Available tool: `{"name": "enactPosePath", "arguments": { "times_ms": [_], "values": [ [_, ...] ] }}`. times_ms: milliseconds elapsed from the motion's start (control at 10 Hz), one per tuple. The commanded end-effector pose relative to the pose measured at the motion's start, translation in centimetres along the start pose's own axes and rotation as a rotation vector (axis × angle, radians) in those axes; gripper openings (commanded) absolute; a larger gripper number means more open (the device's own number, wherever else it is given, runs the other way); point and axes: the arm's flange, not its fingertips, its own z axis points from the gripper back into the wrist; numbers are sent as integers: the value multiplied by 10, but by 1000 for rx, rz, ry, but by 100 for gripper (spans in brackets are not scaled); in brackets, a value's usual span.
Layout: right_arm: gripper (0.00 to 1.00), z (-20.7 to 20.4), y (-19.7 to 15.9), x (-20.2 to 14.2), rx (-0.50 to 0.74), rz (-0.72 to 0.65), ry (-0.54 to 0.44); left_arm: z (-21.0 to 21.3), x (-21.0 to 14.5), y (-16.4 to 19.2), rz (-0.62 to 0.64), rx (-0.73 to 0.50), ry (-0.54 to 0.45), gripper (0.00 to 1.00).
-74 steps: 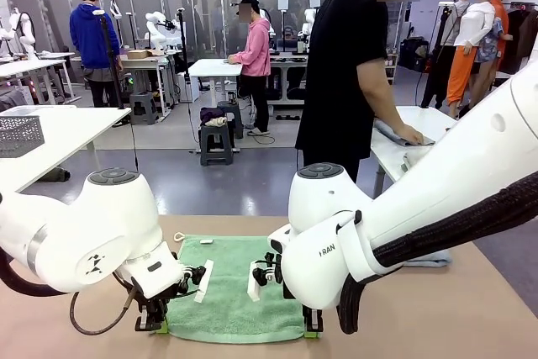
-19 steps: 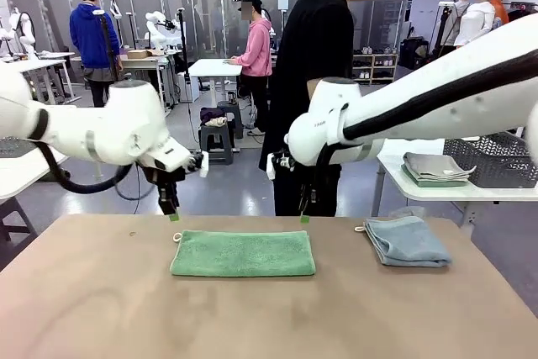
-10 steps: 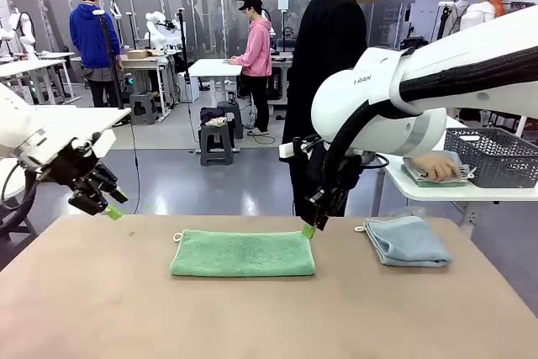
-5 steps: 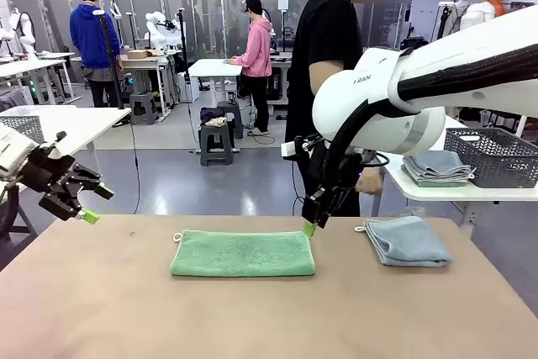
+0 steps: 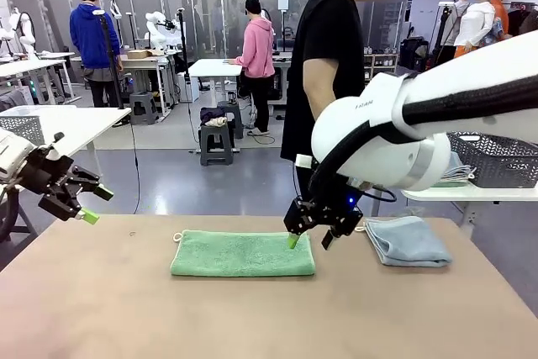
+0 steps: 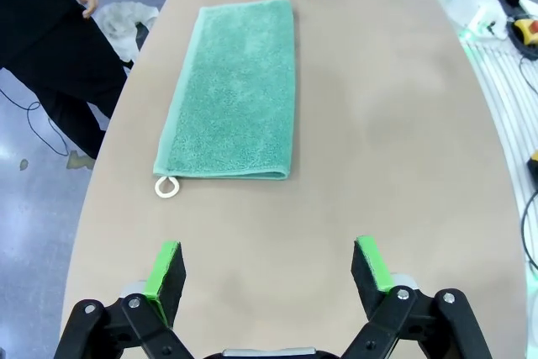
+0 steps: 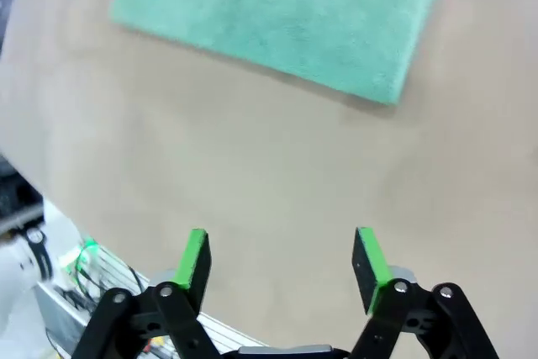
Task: Fold the towels and place them in the basket.
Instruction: When a person lays out a Towel with hook on the table, fold it in half twice.
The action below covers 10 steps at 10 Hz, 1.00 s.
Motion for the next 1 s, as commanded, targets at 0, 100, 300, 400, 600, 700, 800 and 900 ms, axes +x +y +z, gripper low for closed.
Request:
{"name": "enactPosePath", "arguments": {
  "times_ms": [0, 100, 300, 400, 600, 700, 800, 900],
  "values": [
    [100, -4, 3, 1, -41, -147, -15, 4, -2, 3, 3, 12, -43, 100],
    [100, -5, -1, 3, -34, -194, -14, 5, -3, 2, 14, 17, -45, 100],
    [100, -6, -7, 6, -46, -266, -20, 2, -1, 0, 7, 9, -7, 100],
    [100, -3, -6, 7, -58, -275, -37, 2, -1, 0, 7, 9, -7, 100],
    [100, -6, -10, 0, -20, -222, -6, 2, -1, 0, 7, 9, -7, 100],
    [100, -6, -10, 0, -20, -222, -6, 2, -1, 0, 7, 9, -7, 100],
    [100, -5, -11, 0, -24, -238, -10, 2, -1, 0, 7, 9, -7, 100],
    [100, -9, -14, 13, -16, -209, 12, 2, -1, 0, 7, 9, -7, 100]
  ]
}}
